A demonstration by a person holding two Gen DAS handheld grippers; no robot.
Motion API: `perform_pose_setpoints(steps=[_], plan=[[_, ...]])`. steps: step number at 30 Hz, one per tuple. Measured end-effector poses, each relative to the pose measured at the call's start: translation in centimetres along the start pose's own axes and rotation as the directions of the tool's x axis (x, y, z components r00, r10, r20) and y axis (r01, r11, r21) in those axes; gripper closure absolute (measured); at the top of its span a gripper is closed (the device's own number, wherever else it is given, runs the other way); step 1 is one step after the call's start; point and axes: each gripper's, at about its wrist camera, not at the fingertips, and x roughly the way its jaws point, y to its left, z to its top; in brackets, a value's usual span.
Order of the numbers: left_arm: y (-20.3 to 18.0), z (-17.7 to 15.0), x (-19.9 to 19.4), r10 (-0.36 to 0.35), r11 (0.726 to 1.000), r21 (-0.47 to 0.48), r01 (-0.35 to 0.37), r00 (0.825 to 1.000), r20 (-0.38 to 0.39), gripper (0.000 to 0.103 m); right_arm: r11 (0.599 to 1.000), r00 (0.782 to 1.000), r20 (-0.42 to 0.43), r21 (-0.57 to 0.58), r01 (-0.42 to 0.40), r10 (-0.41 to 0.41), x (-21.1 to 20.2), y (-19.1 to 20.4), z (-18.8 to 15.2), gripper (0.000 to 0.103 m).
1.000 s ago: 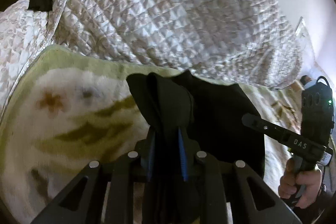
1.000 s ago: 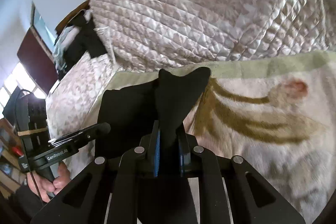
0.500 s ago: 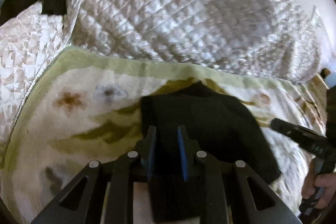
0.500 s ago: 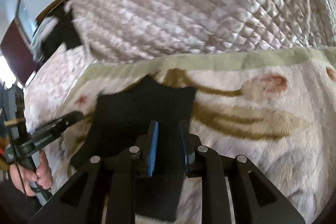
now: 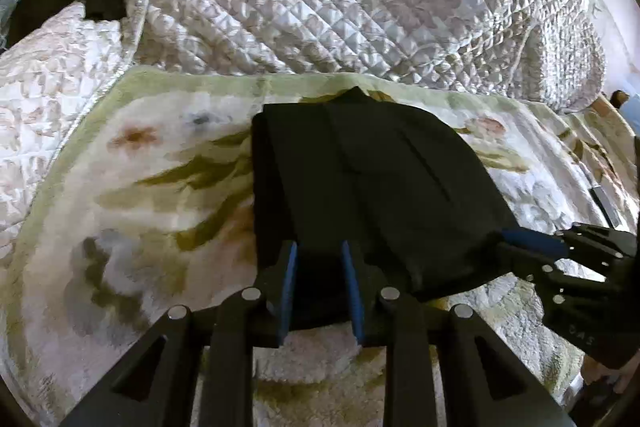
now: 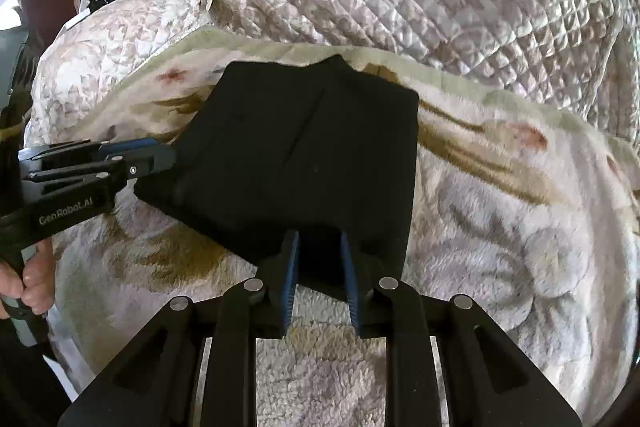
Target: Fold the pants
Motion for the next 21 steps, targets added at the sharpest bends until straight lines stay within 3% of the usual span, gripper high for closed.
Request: perform_pose_setpoints(steps=[2,6,11,13,21], plan=[[-0.2,-0.4,-0.8,0.012,1.000,-0.008,-0.011,1.000,0.015,0.076,0.999,0.999,0.032,0.025,-0.025,0.024,-1.2,0.0,-0.2,0.081],[-0.6,-1.6,-2.0,-0.006,0.999,-0.033,0.007,1.000,0.005,0.069,0.995,0.997,0.053,0.085,-0.056,0.052,-2.7,0.1,-1.3,0.061],[-1.6,-3.0,-2.4,-0.001,1.000,-0.016,0.001,1.000,-0.013,0.066,0.995,0.998,0.043,0.093,-0.040,0.036,-3.5,0.9,-3.1,0.060],[-1.6,-3.3,-2.5,0.003,1.000,-0.020,-0.003,1.000,-0.017,0.059,0.995,0.999,0.041,0.090,-0.035,0.031,-3.6,1.0,-3.3,0.060],[-1.2,-4.0,-1.9,0.027,0.999,-0.034,-0.028,0.999,-0.034,0.057,0.997,0.999,0.041,0.071,-0.008,0.005,-3.1,1.0,-3.4,0.059]])
